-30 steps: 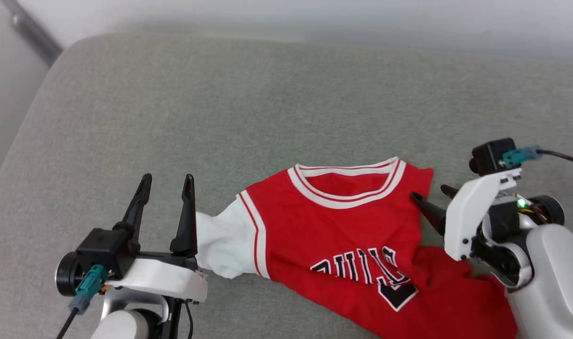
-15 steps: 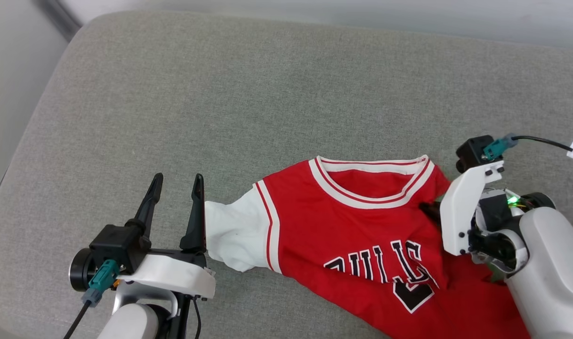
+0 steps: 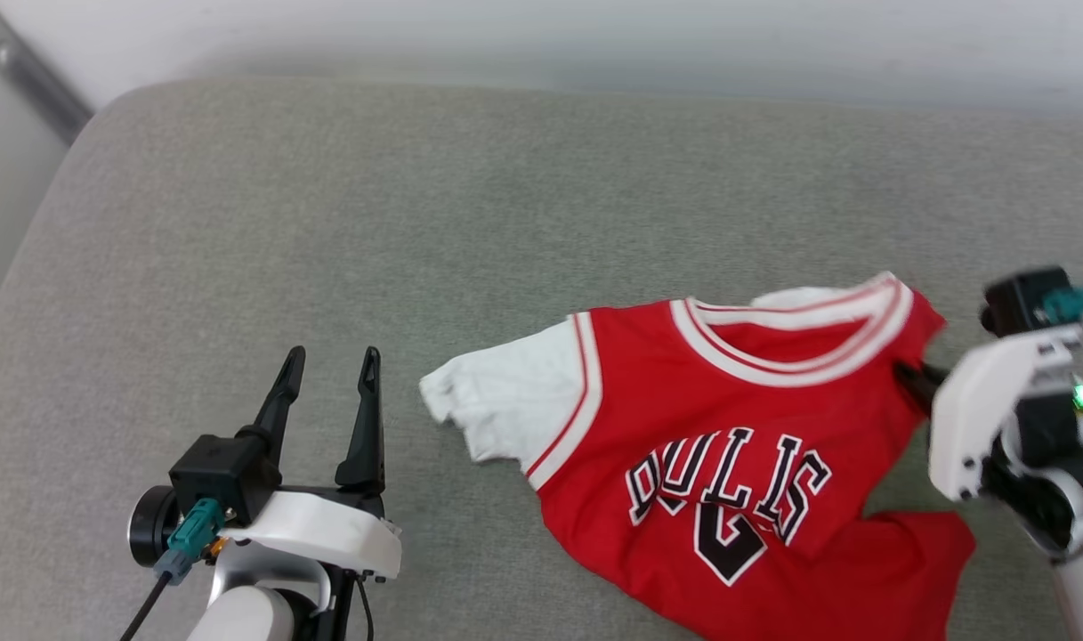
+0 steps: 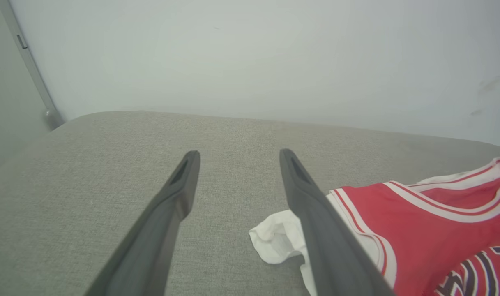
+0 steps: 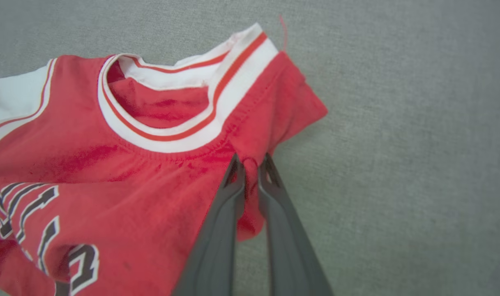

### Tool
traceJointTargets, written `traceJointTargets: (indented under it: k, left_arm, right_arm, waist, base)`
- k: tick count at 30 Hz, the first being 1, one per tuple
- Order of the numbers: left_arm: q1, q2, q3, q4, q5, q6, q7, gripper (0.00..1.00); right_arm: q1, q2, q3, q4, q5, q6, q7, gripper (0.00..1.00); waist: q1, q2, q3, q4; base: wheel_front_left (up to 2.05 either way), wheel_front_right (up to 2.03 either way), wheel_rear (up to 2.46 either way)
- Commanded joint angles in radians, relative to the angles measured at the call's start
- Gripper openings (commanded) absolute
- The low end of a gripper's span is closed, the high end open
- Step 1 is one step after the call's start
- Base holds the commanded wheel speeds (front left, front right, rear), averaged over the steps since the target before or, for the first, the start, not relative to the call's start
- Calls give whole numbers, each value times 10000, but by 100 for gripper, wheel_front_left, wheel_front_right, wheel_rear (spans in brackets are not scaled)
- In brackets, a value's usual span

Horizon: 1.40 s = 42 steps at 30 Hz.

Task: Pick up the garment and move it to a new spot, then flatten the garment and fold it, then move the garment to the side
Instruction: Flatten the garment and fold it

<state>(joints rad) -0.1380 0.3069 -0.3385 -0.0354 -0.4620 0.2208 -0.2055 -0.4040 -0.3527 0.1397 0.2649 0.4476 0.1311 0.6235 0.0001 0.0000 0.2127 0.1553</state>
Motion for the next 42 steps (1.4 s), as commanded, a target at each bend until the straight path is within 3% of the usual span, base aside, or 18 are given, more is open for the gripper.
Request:
traceJointTargets:
  k: [1,8,9,10,11,20,26,35,42]
  left_arm:
    - [79,44,-3,-27,15,39,29,100]
    - [255,210,-14,-88,-47,91,253,100]
    - [274,232,-20,-96,-46,109,287,100]
    - [292,255,-23,-98,-52,117,320,100]
    - [304,269,-29,-97,-61,120,343,100]
    - [617,501,28,-62,-149,180,501,100]
    - [977,681,30,-222,-154,322,696,100]
    - [1161,791,7,-472,-160,441,853,100]
    - [981,759,-19,-579,-171,448,752,100]
  right_arm:
    - [361,-17,-221,-157,-66,-6,-34,0]
    - [2327,659,-1385,-716,-304,-6,-89,0]
    - [2485,791,-1474,-738,-333,-6,-189,18]
    - [2607,882,-1532,-727,-409,-6,-320,55]
    - [2712,970,-1563,-746,-436,-6,-507,100]
    - [3323,1799,-1837,-1649,-1280,-5,-4146,100]
    - [3812,2313,-2155,-2630,-2146,-5,-5110,100]
    - [4741,2627,-2795,-3528,-2316,-5,-3904,100]
    - [4271,2107,-3577,-3053,-1685,-5,-1333,100]
  waist:
    - [-1,0,-159,-200]
    - [-1,0,-345,-650]
    - [-1,0,-369,-700]
    - [-1,0,-392,-744]
    - [-1,0,-417,-775]
    - [-1,0,-899,-1067]
    - [-1,0,-1285,-1247]
    - [-1,0,-1456,-1312]
    - [-1,0,-1182,-1157]
  base:
    - [0,0,0]
    - [0,0,0]
    - [0,0,0]
    - [0,0,0]
    - [0,0,0]
    - [0,0,0]
    - [0,0,0]
    - [0,0,0]
    - [0,0,0]
